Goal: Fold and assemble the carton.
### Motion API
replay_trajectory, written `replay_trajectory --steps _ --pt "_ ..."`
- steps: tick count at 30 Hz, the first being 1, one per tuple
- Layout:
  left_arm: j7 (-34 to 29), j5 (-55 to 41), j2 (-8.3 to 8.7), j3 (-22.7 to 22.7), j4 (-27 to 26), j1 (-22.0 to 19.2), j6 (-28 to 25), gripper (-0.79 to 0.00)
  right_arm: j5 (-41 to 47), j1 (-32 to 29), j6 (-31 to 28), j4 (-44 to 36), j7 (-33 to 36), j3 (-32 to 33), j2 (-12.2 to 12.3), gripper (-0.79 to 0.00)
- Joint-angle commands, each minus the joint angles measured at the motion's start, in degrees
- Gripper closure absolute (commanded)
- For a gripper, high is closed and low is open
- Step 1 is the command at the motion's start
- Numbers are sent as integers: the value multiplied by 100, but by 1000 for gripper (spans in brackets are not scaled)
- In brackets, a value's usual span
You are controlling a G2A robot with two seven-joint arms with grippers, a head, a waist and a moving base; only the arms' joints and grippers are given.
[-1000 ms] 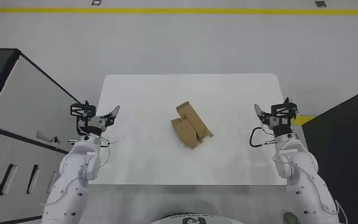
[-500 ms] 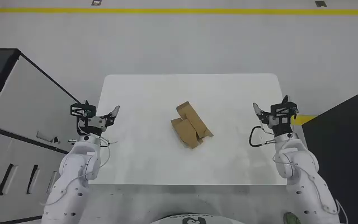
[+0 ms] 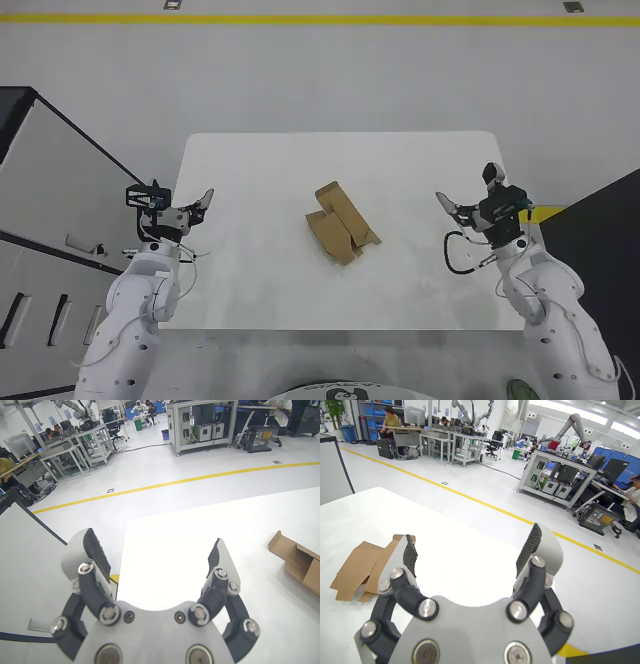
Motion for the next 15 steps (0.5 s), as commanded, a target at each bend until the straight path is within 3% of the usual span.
replay_trajectory --steps 1,9,15 --pt "0 0 0 0 0 0 0 -785 278 32 -269 106 -62 -20 1 -785" --pt "0 0 0 0 0 0 0 -785 -18 198 -1573 523 -461 268 119 -785" --pt "0 0 0 0 0 0 0 -785 -54 201 -1613 535 -495 287 125 -785"
